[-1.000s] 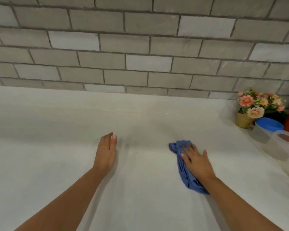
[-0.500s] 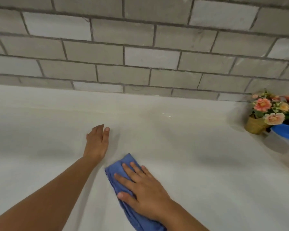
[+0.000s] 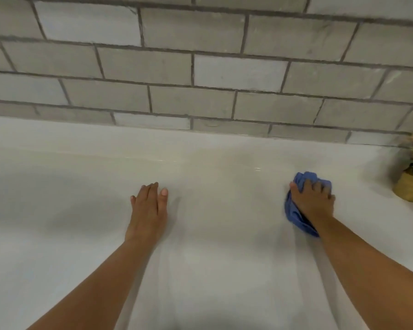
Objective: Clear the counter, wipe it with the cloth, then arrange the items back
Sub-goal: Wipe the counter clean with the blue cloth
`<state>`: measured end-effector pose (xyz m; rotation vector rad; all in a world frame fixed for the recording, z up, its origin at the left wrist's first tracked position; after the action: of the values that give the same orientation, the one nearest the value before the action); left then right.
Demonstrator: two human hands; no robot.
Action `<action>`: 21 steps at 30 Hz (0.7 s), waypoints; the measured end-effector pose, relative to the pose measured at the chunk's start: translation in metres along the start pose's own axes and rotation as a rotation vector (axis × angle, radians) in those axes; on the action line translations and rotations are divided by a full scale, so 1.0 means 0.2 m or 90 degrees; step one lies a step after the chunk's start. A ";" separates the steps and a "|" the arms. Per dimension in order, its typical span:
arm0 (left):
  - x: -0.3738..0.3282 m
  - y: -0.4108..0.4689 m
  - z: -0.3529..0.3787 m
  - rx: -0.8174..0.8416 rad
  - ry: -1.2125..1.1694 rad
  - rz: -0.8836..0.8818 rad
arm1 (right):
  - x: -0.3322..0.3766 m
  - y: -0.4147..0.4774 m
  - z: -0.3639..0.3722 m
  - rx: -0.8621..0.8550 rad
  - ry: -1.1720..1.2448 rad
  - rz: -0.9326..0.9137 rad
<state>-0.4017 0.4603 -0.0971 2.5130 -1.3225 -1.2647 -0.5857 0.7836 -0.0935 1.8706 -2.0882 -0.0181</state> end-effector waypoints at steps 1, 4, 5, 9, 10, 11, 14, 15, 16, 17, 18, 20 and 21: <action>0.00 0.00 0.01 0.000 0.005 0.004 | 0.14 -0.01 0.03 0.011 0.008 0.002; 0.01 0.00 0.00 -0.014 -0.029 -0.017 | 0.66 -0.13 0.14 0.046 0.048 -0.095; 0.01 0.00 0.00 -0.021 -0.043 -0.025 | 0.84 -0.20 0.18 0.060 0.061 -0.159; -0.01 -0.02 -0.04 -0.055 -0.114 -0.063 | 1.36 -0.41 0.26 0.122 0.146 -0.418; -0.02 -0.02 -0.04 -0.058 -0.123 -0.068 | 1.40 -0.42 0.26 0.145 0.151 -0.469; -0.02 -0.02 -0.05 -0.060 -0.126 -0.071 | 1.41 -0.42 0.26 0.165 0.144 -0.512; -0.01 -0.01 -0.05 -0.063 -0.118 -0.083 | 1.27 -0.39 0.23 0.174 0.127 -0.561; -0.01 -0.01 -0.06 -0.061 -0.113 -0.086 | 1.19 -0.35 0.21 0.158 0.134 -0.537; -0.01 -0.02 -0.06 -0.058 -0.110 -0.088 | 1.10 -0.31 0.19 0.137 0.138 -0.499; -0.01 -0.02 -0.06 -0.054 -0.109 -0.088 | 1.01 -0.25 0.17 0.113 0.131 -0.457; 0.00 -0.02 -0.06 -0.051 -0.109 -0.086 | 0.91 -0.20 0.15 0.091 0.114 -0.417; 0.00 -0.02 -0.06 -0.045 -0.114 -0.084 | 0.70 -0.10 0.13 0.056 0.076 -0.337; 0.00 -0.02 -0.06 -0.045 -0.120 -0.085 | 0.60 -0.06 0.11 0.039 0.068 -0.290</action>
<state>-0.3900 0.4593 -0.0901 2.5223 -1.1338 -1.5808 -0.5889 0.6619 -0.0896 2.2896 -1.5713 0.0370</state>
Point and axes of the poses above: each hand's wrist, its own y-axis towards the middle knuckle, its own z-axis out of the palm, x = y × z, the point moved 3 cm from there along y, towards the middle knuckle, and after that the axes turned 14 degrees about -x, right-handed, at the moved point
